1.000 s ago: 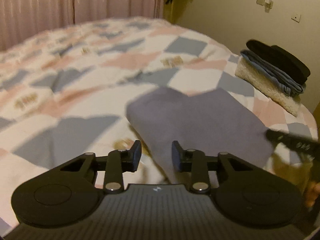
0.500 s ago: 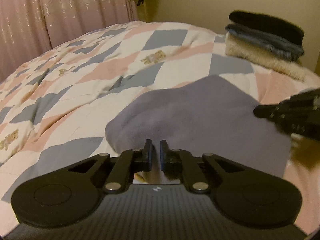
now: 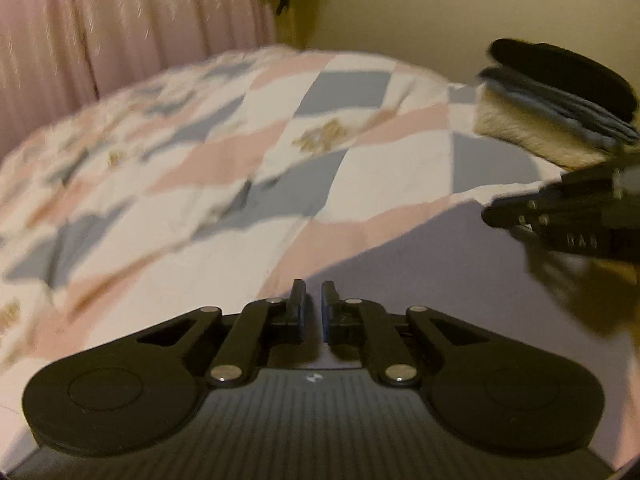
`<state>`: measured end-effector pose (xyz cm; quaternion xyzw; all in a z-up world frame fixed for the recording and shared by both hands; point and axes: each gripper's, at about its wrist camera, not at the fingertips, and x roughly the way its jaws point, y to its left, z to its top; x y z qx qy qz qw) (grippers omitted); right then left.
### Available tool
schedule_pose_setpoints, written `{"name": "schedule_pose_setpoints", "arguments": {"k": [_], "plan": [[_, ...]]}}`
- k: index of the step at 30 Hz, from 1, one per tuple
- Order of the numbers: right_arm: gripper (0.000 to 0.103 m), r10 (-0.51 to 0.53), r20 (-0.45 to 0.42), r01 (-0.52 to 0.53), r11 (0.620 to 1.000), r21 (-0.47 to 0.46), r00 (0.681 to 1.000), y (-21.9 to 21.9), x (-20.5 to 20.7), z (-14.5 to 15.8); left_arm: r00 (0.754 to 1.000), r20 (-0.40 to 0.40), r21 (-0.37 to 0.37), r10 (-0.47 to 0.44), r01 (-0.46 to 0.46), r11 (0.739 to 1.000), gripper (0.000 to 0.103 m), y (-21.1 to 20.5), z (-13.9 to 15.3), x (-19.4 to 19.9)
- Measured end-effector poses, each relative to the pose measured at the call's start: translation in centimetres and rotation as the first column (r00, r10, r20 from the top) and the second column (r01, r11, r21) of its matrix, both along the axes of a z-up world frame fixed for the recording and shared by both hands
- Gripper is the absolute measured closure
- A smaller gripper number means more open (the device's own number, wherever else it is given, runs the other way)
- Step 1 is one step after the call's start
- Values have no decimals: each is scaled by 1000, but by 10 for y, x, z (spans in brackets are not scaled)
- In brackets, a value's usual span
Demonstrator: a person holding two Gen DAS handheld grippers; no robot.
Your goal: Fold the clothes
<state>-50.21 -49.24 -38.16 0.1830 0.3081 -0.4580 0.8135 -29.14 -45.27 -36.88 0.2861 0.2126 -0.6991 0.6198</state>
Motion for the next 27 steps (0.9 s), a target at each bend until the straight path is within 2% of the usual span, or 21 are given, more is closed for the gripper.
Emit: {"name": "schedule_pose_setpoints", "arguments": {"k": [2,4,6,9,12,13,15,16,17,20,22,25,27], "plan": [[93,-15,-5,15,1000,25,1000,-7,-5,-9,1000,-11,16,13,-13,1000,96,-7,-8,2],[93,-44,24,44,999,9,999,-2,-15,1,999,24,4,28,-28,1000,93,-5,-2,-1],[93,-62,64,64,997,-34,996,13,-31,17,999,14,-32,51,-51,998,93,10,12,2],[92,-72,150,82,995,-63,986,47,-58,37,999,-15,-90,50,-51,995,93,53,35,6],[89,-40,179,54,996,-73,983,88,-70,41,1000,-16,-121,-4,2,993,93,103,44,-4],[90,-29,180,43,996,-75,983,101,-73,39,999,-19,-125,-32,30,992,93,119,45,-10],[90,-25,128,33,997,-65,992,118,-70,25,996,-5,-123,-88,87,989,92,145,41,-25],[90,-27,97,32,998,-57,995,124,-68,17,993,12,-116,-115,116,986,87,155,36,-35],[90,-45,49,47,998,-37,998,123,-66,4,989,29,-108,-142,144,984,87,165,30,-44],[87,-99,38,100,995,-16,994,112,-70,-13,988,93,-56,-123,128,990,87,158,6,-64],[85,-131,60,131,991,7,990,110,-73,-4,989,111,-43,-95,100,994,88,154,8,-71],[85,-134,73,136,990,-31,988,123,-76,12,994,93,-61,-57,63,996,88,162,27,-74],[85,-113,113,119,992,-45,987,136,-77,19,996,82,-73,-37,43,996,88,171,33,-71]]}}
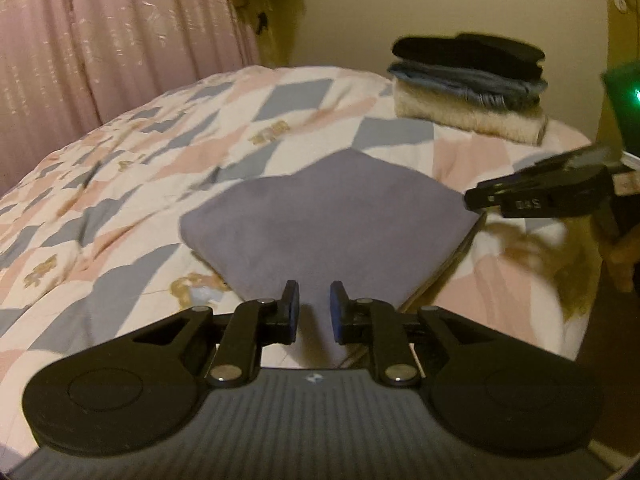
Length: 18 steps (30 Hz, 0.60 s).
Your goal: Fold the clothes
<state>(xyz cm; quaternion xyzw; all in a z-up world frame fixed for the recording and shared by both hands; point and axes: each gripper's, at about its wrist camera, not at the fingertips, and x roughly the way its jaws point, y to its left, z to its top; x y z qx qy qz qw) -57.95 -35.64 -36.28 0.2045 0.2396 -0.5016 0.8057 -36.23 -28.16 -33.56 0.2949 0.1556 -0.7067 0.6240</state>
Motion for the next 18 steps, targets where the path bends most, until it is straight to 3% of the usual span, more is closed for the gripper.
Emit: {"name": "schedule_pose_setpoints", "arguments": {"k": [5,9,12,14,18], "plan": [[87,1,-50,5,994,112,999,-6,10,-28,999,-20,96,50,-48,994,88,-5,-18,4],[84,-37,-5,37,994,98,999,6,6,-9,993,-61,128,103,-94,987,87,-9,-14,8],[74,-60,55,56,995,78,997,31,-1,12,987,-66,129,148,-138,982,87,3,0,10],[61,-82,70,76,994,84,994,48,-3,18,981,-72,135,182,-171,976,85,15,8,11],[52,-132,109,119,986,119,985,82,-7,25,966,-120,164,229,-208,964,80,42,19,12]]}}
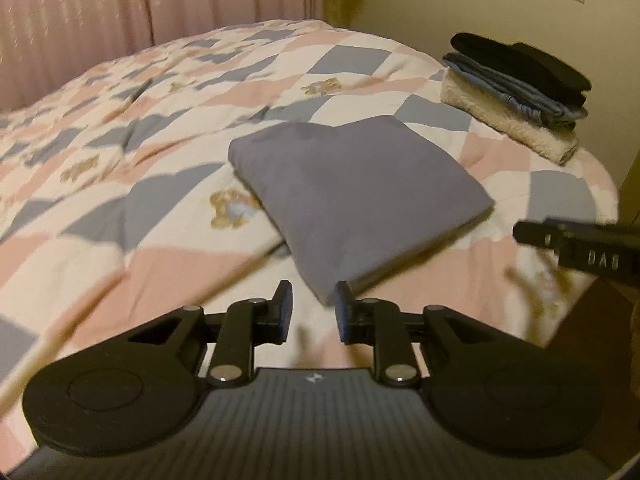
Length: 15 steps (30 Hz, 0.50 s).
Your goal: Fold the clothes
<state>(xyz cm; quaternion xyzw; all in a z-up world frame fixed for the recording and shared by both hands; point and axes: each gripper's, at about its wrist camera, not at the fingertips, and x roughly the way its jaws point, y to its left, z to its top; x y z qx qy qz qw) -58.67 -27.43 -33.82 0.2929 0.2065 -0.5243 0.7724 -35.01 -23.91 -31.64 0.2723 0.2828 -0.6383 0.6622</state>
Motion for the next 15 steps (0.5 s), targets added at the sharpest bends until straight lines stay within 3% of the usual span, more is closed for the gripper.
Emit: {"name": "schedule_pose_setpoints", "arguments": {"k": [3,8,15], "plan": [[47,-16,37,15,1000,25,999,22,-4,4,1000,-12,3,11,-11,1000,75,20,8,-3],[30,-44,26,44,999,-2,999,50,-7,23,1000,-7,-40,6,-7,999,67,51,28,-10],[17,-89,27,89,996,-25,996,77,-6,44,1000,0,-103,3,-3,995,61,88,51,-14]]}}
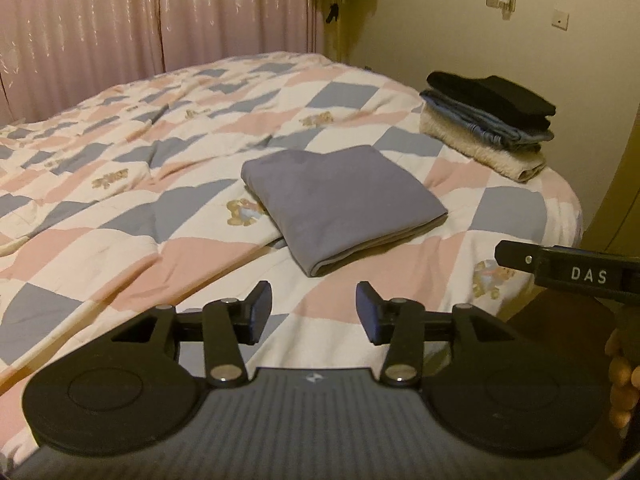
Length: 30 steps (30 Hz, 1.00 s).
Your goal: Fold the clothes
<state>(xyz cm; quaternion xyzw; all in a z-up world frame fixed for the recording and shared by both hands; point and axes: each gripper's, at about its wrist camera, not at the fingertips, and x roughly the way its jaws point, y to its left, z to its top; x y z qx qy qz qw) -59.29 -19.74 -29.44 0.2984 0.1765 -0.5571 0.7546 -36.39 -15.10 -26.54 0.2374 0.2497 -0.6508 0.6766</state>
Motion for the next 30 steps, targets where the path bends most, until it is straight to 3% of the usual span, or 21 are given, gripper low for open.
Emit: {"name": "schedule_pose_setpoints", "arguments": {"k": [6,16,25,30], "plan": [[13,-20,26,20,1000,6,999,18,1,10,1000,-2,-24,8,-8,1000,59,23,8,-1],[3,-13,-10,13,1000,11,1000,42,11,23,1000,9,-55,21,-20,998,51,45,18,-4],[2,-13,-114,17,999,38,993,54,19,21,1000,24,-51,16,-15,999,44,55,16,-12],[2,-10,-119,16,999,44,993,59,18,17,1000,27,-45,14,-13,999,43,60,14,-16]]}}
